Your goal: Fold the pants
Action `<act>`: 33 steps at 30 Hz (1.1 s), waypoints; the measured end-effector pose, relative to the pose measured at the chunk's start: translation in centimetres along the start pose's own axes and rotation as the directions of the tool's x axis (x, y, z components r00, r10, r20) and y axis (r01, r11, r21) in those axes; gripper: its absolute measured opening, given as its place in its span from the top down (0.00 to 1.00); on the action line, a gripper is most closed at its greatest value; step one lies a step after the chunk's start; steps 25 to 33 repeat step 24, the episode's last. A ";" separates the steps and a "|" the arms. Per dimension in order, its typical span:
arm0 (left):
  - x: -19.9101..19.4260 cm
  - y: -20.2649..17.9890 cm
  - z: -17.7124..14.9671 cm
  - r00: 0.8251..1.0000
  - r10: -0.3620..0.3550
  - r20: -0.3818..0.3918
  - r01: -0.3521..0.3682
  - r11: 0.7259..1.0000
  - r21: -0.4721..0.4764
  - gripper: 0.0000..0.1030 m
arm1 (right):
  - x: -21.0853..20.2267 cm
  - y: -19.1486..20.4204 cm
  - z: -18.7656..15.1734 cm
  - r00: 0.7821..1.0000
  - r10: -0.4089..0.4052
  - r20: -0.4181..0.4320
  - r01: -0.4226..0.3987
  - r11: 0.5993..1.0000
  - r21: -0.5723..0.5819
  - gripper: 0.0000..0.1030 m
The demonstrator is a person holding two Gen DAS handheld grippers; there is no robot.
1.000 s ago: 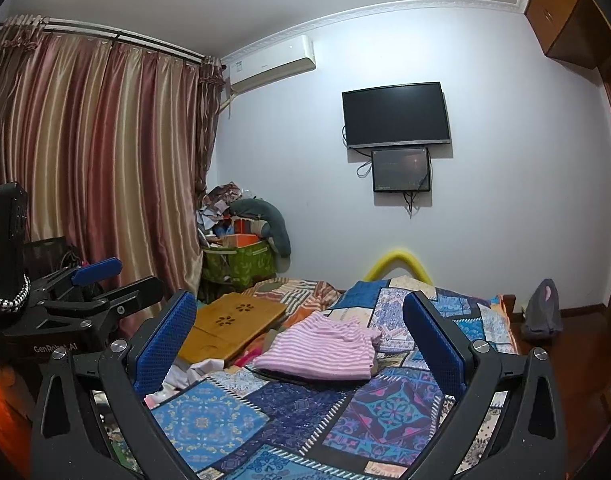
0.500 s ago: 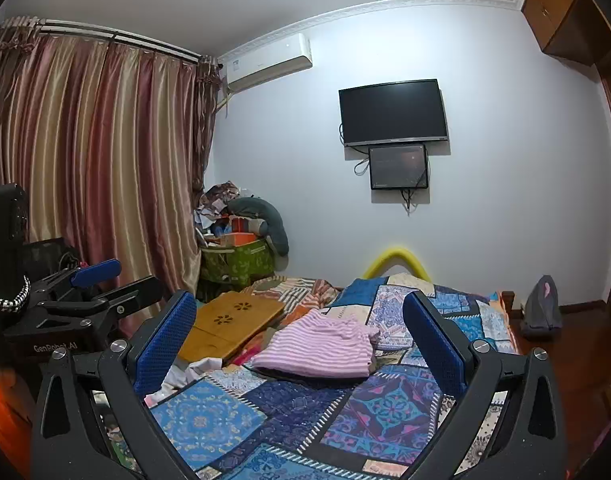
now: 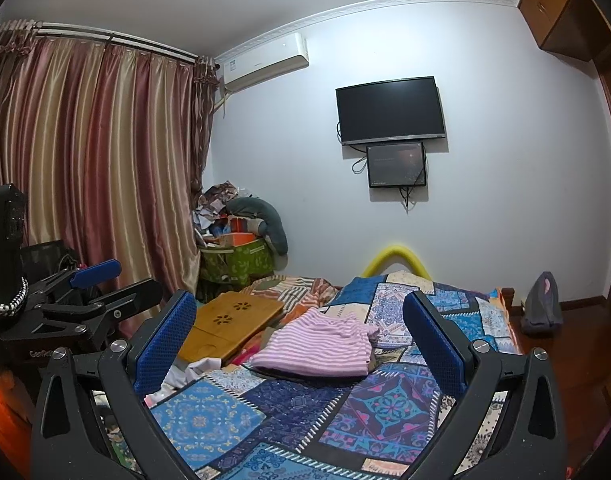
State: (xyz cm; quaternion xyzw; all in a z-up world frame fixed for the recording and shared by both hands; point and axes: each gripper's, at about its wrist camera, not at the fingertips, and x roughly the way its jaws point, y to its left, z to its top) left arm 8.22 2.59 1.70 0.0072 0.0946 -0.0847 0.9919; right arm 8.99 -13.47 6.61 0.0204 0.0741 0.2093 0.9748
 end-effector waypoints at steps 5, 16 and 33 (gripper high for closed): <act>0.0 -0.1 0.0 1.000 0.000 0.002 0.000 1.000 0.002 0.00 | 0.1 -0.1 0.0 1.000 -0.001 0.003 0.001 1.000 0.003 0.00; -0.1 -0.4 -0.2 1.000 -0.006 0.008 0.006 1.000 0.004 0.00 | 0.2 -0.1 0.1 1.000 0.000 -0.004 0.000 1.000 0.007 0.00; 0.0 -0.6 -0.2 1.000 -0.004 0.007 0.004 1.000 -0.001 0.00 | 0.4 -0.1 0.3 1.000 0.002 -0.007 -0.001 1.000 0.015 0.00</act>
